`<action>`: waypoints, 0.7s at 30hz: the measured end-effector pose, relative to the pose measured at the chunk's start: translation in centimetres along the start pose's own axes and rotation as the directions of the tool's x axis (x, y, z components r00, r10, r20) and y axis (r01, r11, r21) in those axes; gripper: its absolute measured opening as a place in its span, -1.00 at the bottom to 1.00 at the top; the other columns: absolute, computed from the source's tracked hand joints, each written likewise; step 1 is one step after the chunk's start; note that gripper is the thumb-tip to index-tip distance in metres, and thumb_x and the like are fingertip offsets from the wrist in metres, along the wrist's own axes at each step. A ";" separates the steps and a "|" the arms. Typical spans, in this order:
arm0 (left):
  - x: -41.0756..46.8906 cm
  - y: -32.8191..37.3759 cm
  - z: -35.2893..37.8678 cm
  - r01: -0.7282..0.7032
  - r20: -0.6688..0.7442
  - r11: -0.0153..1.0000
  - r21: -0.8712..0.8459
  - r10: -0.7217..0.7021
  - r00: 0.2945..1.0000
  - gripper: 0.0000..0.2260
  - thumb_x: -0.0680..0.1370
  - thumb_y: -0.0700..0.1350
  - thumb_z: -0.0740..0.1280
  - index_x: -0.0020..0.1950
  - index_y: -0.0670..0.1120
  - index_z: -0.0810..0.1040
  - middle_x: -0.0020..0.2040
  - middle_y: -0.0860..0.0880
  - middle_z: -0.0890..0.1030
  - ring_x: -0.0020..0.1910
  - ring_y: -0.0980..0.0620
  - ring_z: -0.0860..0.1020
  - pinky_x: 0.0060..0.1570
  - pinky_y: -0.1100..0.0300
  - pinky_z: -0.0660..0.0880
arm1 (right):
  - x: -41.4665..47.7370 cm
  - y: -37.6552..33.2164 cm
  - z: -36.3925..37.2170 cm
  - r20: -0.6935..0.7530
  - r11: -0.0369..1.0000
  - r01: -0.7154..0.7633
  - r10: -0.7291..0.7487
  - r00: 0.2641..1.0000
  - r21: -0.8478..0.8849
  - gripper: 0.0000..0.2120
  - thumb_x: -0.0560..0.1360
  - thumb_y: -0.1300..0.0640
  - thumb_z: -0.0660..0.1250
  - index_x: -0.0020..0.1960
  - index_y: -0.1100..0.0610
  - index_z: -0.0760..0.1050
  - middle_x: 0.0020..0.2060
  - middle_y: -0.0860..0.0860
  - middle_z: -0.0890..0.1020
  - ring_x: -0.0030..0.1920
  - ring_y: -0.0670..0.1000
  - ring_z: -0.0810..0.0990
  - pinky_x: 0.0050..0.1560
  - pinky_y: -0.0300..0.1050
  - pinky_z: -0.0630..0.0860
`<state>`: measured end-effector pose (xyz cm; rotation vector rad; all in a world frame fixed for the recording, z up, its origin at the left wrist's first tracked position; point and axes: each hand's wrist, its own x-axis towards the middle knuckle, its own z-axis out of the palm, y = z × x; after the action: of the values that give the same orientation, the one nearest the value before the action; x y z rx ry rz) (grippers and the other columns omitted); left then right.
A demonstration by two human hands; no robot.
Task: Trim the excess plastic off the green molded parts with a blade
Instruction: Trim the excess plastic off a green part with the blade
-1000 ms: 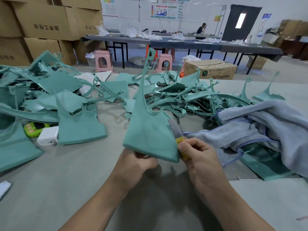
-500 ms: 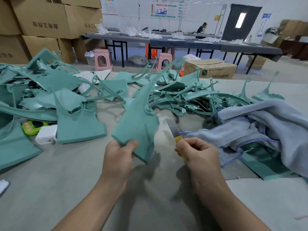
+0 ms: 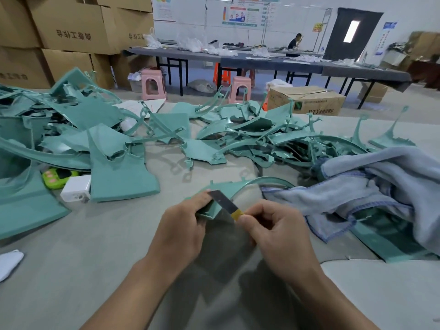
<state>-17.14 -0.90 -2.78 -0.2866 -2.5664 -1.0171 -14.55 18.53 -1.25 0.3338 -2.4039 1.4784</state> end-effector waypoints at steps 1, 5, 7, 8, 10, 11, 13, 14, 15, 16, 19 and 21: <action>0.0 -0.1 0.0 0.000 0.016 1.000 -0.014 0.000 1.000 -0.42 0.47 -0.38 0.34 0.39 0.10 0.58 0.31 0.18 0.60 0.34 0.23 0.43 0.24 0.68 0.12 | 0.2 0.4 0.1 0.013 0.998 0.001 0.000 1.000 -0.069 -0.85 0.46 -0.10 0.43 -0.21 -0.05 0.63 -0.43 -0.07 0.62 -0.43 -0.07 0.54 -0.45 -0.17 0.47; 0.0 -0.2 0.0 -0.014 0.021 1.000 -0.005 0.014 1.000 -0.44 0.50 -0.36 0.34 0.41 0.13 0.56 0.36 0.22 0.54 0.37 0.28 0.39 0.29 0.66 0.08 | 3.3 2.5 -1.5 -0.318 0.953 -0.288 0.245 0.916 -0.095 -0.76 0.56 -0.01 0.43 -0.26 0.04 0.61 -0.43 -0.13 0.65 -0.42 -0.18 0.60 -0.49 -0.37 0.38; -0.1 -0.2 0.0 -0.005 0.018 1.000 0.004 0.005 1.000 -0.43 0.51 -0.36 0.33 0.41 0.15 0.55 0.35 0.25 0.53 0.37 0.29 0.39 0.27 0.68 0.07 | 4.2 3.6 -3.2 -0.483 0.900 -0.421 0.321 0.814 -0.112 -0.74 0.56 0.05 0.43 -0.30 0.08 0.58 -0.48 -0.07 0.61 -0.38 -0.11 0.62 -0.44 -0.25 0.41; -0.1 -0.2 0.0 0.004 0.020 1.000 0.005 -0.004 1.000 -0.42 0.51 -0.36 0.33 0.41 0.16 0.55 0.34 0.27 0.52 0.37 0.29 0.39 0.27 0.68 0.07 | 4.1 3.9 -3.7 -0.507 0.902 -0.416 0.307 0.806 -0.115 -0.74 0.55 0.08 0.43 -0.31 0.08 0.57 -0.50 -0.08 0.59 -0.39 -0.09 0.60 -0.43 -0.24 0.41; -0.1 -0.2 0.0 0.013 0.018 1.000 0.009 -0.013 1.000 -0.41 0.50 -0.36 0.34 0.41 0.17 0.55 0.32 0.29 0.51 0.37 0.27 0.41 0.26 0.68 0.08 | 3.2 3.6 -3.2 -0.399 0.966 -0.242 0.189 0.897 -0.086 -0.76 0.55 0.07 0.44 -0.28 0.05 0.57 -0.48 -0.11 0.60 -0.48 -0.15 0.52 -0.47 -0.29 0.39; 0.0 -0.2 0.0 0.017 0.017 1.000 0.018 -0.017 1.000 -0.40 0.49 -0.36 0.35 0.41 0.18 0.54 0.32 0.29 0.52 0.35 0.24 0.43 0.25 0.68 0.09 | 2.5 3.0 -2.5 -0.295 0.989 -0.117 0.087 0.952 -0.089 -0.80 0.55 0.02 0.43 -0.24 0.01 0.57 -0.45 -0.12 0.62 -0.48 -0.15 0.53 -0.47 -0.28 0.41; 0.0 -0.3 0.0 0.022 0.018 0.999 0.037 -0.022 1.000 -0.40 0.49 -0.35 0.35 0.40 0.20 0.55 0.33 0.24 0.56 0.32 0.20 0.49 0.24 0.65 0.13 | 1.6 1.9 -0.8 -0.119 0.986 0.042 -0.061 0.991 -0.160 -0.83 0.52 -0.12 0.38 -0.19 -0.08 0.55 -0.38 -0.16 0.65 -0.43 -0.13 0.60 -0.45 -0.29 0.46; 0.0 -0.3 0.1 0.024 0.022 0.999 0.033 -0.025 0.999 -0.40 0.49 -0.36 0.35 0.40 0.19 0.55 0.33 0.22 0.57 0.32 0.19 0.50 0.25 0.64 0.14 | 1.7 1.8 -0.4 -0.090 0.977 0.058 -0.078 0.993 -0.206 -0.83 0.51 -0.14 0.37 -0.19 -0.09 0.54 -0.36 -0.18 0.65 -0.40 -0.13 0.61 -0.45 -0.31 0.46; 0.0 -0.4 0.1 0.029 0.026 0.999 0.024 -0.030 0.999 -0.41 0.49 -0.36 0.35 0.40 0.19 0.56 0.33 0.22 0.57 0.34 0.19 0.50 0.27 0.62 0.15 | 2.2 2.1 -0.4 -0.120 0.970 0.019 -0.050 0.992 -0.243 -0.82 0.51 -0.13 0.37 -0.21 -0.08 0.54 -0.36 -0.20 0.65 -0.39 -0.15 0.60 -0.46 -0.33 0.44; 0.0 -0.4 0.1 0.034 0.026 0.999 0.019 -0.035 0.999 -0.42 0.50 -0.36 0.35 0.40 0.18 0.56 0.34 0.23 0.56 0.35 0.20 0.49 0.29 0.59 0.16 | 2.7 2.6 -0.8 -0.199 0.961 -0.061 0.007 0.980 -0.270 -0.78 0.53 -0.09 0.40 -0.24 -0.04 0.53 -0.37 -0.22 0.64 -0.39 -0.18 0.59 -0.46 -0.36 0.41; 0.0 -0.4 0.0 0.037 0.017 0.999 0.008 -0.037 0.999 -0.44 0.51 -0.35 0.36 0.39 0.17 0.57 0.32 0.27 0.54 0.35 0.24 0.48 0.29 0.60 0.16 | 3.8 4.3 -3.8 -0.500 0.883 -0.401 0.240 0.832 -0.243 -0.68 0.54 0.06 0.43 -0.37 0.04 0.48 -0.51 -0.12 0.56 -0.43 -0.13 0.53 -0.45 -0.38 0.32; 0.0 -0.4 -0.1 0.035 0.008 0.999 0.005 -0.035 0.999 -0.43 0.50 -0.37 0.37 0.38 0.17 0.58 0.30 0.27 0.55 0.33 0.25 0.48 0.26 0.66 0.13 | 3.5 4.6 -4.6 -0.519 0.887 -0.392 0.222 0.825 -0.244 -0.67 0.53 0.07 0.43 -0.38 0.04 0.46 -0.53 -0.10 0.53 -0.44 -0.12 0.51 -0.43 -0.37 0.32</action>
<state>-17.22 -1.22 -2.99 -0.2459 -2.5892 -1.0237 -18.80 24.60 -1.80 -0.4824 -2.2951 1.0501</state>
